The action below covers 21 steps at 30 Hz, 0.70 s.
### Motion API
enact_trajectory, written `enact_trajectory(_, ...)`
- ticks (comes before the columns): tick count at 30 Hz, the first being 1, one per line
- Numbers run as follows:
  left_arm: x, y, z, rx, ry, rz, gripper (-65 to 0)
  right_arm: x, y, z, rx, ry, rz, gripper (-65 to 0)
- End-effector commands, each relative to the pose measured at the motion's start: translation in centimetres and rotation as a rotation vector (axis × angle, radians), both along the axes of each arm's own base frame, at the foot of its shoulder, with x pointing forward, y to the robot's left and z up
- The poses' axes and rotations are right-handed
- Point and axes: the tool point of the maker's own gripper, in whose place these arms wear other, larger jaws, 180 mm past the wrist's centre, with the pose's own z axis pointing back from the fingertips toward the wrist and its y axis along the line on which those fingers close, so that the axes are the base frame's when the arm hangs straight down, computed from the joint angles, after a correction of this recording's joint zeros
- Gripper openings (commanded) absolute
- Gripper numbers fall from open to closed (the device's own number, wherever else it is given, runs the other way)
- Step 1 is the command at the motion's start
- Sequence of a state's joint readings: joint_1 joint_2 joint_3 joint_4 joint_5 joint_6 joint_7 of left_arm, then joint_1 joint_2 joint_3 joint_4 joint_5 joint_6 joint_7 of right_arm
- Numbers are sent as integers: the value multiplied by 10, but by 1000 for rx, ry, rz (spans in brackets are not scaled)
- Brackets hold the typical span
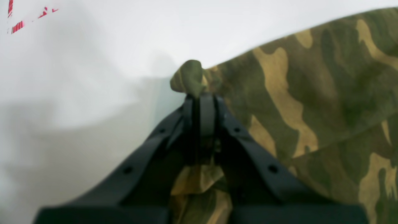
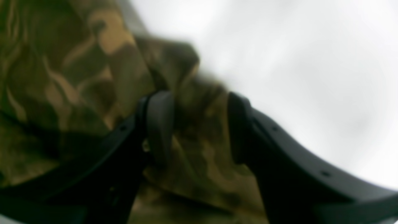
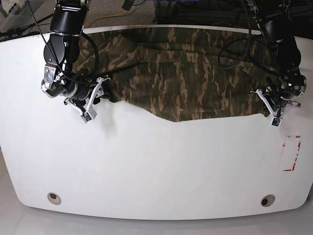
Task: Fold the T-shirt properly
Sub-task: 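Drag the held shirt edge with both grippers, folding it over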
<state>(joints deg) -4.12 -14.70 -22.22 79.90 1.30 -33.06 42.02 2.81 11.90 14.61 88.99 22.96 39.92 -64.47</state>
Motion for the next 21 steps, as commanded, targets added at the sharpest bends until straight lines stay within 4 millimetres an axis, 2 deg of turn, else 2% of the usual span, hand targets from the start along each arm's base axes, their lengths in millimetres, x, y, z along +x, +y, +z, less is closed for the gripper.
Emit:
enact_trajectory(1, 12, 6, 17, 13, -55, -3, -650, 9, -1, 5, 22, -23, -6, -376)
enact_trajectory(5, 12, 6, 17, 13, -55, -3, -650, 12, 4, 1, 48, -22, -11, -376)
enact_trajectory(10, 12, 6, 17, 13, -55, -3, -650, 8, 12, -14, 89, 17, -26, -376)
enact_trajectory(15, 12, 6, 17, 13, -55, -3, -650, 8, 15, -15, 98, 20, -26, -384)
enact_trajectory(17, 12, 6, 17, 13, -55, -3, -650, 10, 16, -14, 106, 7, -30, -436)
enact_trajectory(19, 12, 6, 17, 13, -55, -3, -650, 12, 17, -13, 115, -6, -34, -539)
enact_trajectory(20, 12, 6, 17, 13, -55, -3, -650, 13, 16, -12, 117, -13, -36, -617)
enact_trajectory(21, 12, 6, 17, 13, -55, -3, -650, 14, 16, -11, 117, -17, -36, -650)
